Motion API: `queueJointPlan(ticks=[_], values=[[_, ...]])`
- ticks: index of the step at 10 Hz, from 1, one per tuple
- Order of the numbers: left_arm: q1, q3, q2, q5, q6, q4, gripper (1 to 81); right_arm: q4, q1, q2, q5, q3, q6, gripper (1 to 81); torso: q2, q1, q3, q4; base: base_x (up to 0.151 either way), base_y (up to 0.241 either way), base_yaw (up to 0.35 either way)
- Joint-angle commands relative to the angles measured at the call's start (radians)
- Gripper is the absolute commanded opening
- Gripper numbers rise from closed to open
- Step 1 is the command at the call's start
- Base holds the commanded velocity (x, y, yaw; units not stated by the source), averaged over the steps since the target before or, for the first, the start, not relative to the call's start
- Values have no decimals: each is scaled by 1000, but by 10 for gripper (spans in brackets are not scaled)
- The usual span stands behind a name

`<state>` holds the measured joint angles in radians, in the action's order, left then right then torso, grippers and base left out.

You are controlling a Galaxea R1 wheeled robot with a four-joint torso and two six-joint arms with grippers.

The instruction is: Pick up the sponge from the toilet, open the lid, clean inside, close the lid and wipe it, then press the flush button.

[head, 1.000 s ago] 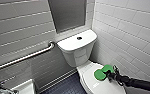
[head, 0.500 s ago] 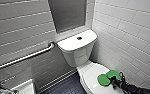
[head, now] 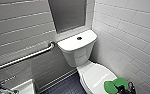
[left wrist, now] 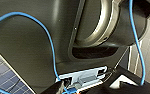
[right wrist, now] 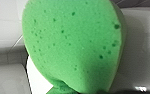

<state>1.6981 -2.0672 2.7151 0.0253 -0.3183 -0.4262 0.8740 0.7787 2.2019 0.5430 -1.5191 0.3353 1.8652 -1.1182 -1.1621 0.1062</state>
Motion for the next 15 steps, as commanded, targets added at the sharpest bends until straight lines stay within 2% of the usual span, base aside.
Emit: queueJointPlan(ticks=[1, 4, 6, 7, 9, 11, 12, 13, 14, 15], values=[[38, 16, -7, -77, 10, -6, 811, 14, 46, -106, 29, 87, 19, 10, 0, 0, 0, 0, 0, 0, 0], [38, 16, -3, -73, 24, -6, 811, -81, 165, -143, 95, 195, 17, 10, 0, 0, 0, 0, 0, 0, 0], [36, 16, -3, -41, 35, -8, 811, -136, 288, -147, 189, 249, 17, 10, 0, 0, 0, 0, 0, 0, 0], [35, 16, -4, -41, 36, -8, 811, -161, 342, -155, 204, 269, 17, 10, 0, 0, 0, 0, 0, 0, 0], [32, 16, -6, -41, 36, -9, 811, -168, 446, -172, 258, 323, 13, 10, 0, 0, 1, 0, 0, 0, 0], [27, 19, -3, -39, 48, -8, 811, -259, 532, -216, 321, 407, -1, 10, 1, 0, 1, 0, 0, 0, 0], [27, 21, -3, -39, 54, -8, 811, -282, 548, -247, 318, 473, -10, 10, 1, 0, 1, 0, 0, 0, 0], [25, 21, -1, -41, 54, -9, 811, -271, 543, -274, 307, 531, -94, 10, 1, 0, 1, 0, 0, 0, 0], [25, 22, -1, -41, 56, -8, 811, -233, 516, -296, 305, 603, -221, 10, 1, 0, 1, 0, 0, 0, 0], [27, 22, -1, -41, 56, -8, 811, -137, 464, -310, 298, 668, -361, 10, 1, 0, 1, 0, 0, 0, 0]])
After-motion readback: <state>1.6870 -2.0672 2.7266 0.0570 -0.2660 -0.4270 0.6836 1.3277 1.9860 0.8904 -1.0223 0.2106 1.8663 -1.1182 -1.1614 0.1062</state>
